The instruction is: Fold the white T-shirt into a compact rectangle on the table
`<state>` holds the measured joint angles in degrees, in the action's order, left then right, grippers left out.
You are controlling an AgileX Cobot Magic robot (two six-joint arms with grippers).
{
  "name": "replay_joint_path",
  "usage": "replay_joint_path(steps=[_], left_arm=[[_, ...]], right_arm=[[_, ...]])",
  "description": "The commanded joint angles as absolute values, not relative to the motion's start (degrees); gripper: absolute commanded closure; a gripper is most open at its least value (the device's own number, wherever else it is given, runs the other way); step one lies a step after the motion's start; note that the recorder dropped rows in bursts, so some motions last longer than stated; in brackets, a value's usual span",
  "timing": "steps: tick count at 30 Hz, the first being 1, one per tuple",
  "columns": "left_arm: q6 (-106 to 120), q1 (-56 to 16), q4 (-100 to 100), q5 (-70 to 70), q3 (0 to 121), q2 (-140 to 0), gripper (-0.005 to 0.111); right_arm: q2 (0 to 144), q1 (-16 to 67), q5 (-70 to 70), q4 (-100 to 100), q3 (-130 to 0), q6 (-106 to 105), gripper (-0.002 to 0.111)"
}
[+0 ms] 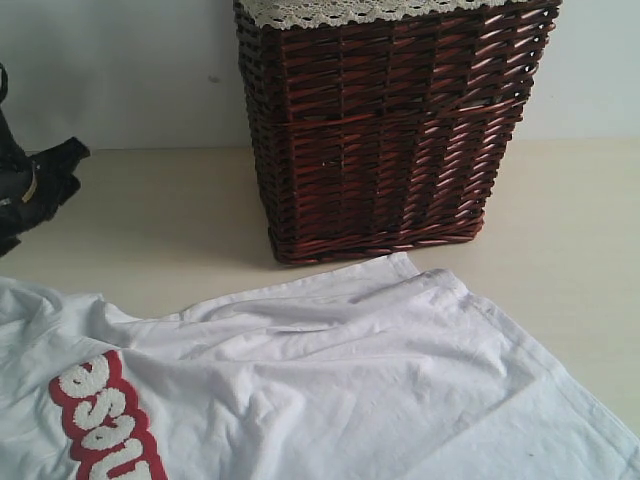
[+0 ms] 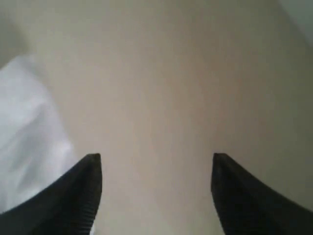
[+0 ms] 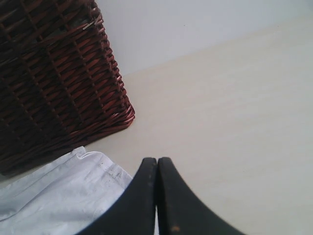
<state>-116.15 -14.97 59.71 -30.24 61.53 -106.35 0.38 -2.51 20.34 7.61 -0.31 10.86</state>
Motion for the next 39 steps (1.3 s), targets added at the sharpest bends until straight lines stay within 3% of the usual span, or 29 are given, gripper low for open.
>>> replay_joint_path(steps=[1, 5, 9, 14, 25, 39], left_arm=[[-115.62, -15.39, 74.16, -25.0, 64.99, -109.77, 0.049], [-104.82, -15.39, 67.12, -24.61, 66.99, -111.7, 0.063], [-91.77, -15.39, 42.95, -39.86, 67.48, -111.83, 0.073], [-91.22, -15.39, 33.29, -51.78, 67.99, -112.85, 0.07], [-88.61, -15.39, 32.38, -41.98, 68.15, -114.51, 0.069], [-88.2, -15.64, 32.55, -44.17, 72.65, -117.69, 0.069]], right_arm=[[0.0, -2.69, 19.93, 7.44, 0.0, 10.64, 0.108], [0.0, -2.69, 19.93, 7.44, 0.0, 10.64, 0.108], [0.0, -2.69, 19.93, 7.44, 0.0, 10.64, 0.108], [0.0, -2.69, 19.93, 7.44, 0.0, 10.64, 0.108], [0.0, -2.69, 19.93, 7.44, 0.0, 10.64, 0.108], [0.0, -2.69, 19.93, 7.44, 0.0, 10.64, 0.108]])
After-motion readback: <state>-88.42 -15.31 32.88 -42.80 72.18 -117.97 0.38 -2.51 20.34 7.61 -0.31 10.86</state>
